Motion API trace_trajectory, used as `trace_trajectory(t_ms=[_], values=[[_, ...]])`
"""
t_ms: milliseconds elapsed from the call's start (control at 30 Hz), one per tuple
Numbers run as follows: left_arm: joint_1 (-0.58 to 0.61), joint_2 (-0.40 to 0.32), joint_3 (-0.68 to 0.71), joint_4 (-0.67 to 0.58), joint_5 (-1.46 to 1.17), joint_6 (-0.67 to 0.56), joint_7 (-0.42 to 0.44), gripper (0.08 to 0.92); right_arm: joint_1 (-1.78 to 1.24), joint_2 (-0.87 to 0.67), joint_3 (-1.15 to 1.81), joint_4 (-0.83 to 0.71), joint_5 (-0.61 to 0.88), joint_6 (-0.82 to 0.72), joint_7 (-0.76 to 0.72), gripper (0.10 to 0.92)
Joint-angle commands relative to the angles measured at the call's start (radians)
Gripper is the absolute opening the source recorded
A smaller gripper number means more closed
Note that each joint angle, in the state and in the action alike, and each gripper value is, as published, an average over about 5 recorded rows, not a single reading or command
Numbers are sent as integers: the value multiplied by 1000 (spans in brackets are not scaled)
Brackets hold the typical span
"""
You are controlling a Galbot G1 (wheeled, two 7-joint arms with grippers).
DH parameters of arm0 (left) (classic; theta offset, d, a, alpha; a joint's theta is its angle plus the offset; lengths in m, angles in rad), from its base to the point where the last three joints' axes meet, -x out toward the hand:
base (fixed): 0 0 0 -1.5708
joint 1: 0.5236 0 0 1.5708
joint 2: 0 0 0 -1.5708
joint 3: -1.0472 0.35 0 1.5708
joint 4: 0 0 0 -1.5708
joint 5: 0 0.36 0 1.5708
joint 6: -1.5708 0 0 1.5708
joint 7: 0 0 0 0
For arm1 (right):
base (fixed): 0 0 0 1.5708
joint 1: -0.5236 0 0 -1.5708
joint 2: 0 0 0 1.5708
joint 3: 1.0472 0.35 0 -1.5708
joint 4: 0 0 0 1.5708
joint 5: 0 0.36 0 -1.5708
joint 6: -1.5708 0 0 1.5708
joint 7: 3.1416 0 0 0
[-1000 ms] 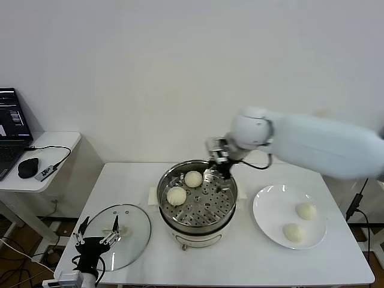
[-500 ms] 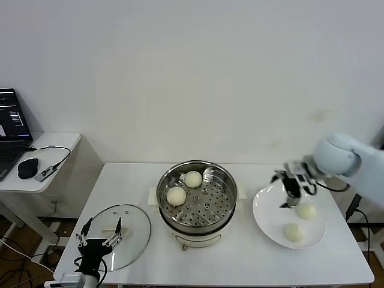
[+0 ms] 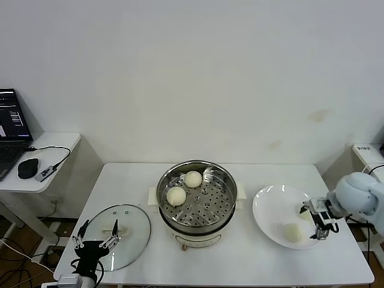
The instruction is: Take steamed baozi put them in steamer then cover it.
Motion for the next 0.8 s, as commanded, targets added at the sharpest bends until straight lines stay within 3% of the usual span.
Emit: trace_trajectory(t_ms=[33, 800], values=[[4, -1, -9, 0, 0, -1, 0, 823, -172, 54, 95, -83, -72, 22, 38, 823], [5, -9, -27, 10, 3, -2, 2, 823, -192, 180, 106, -188, -69, 12, 77, 816]])
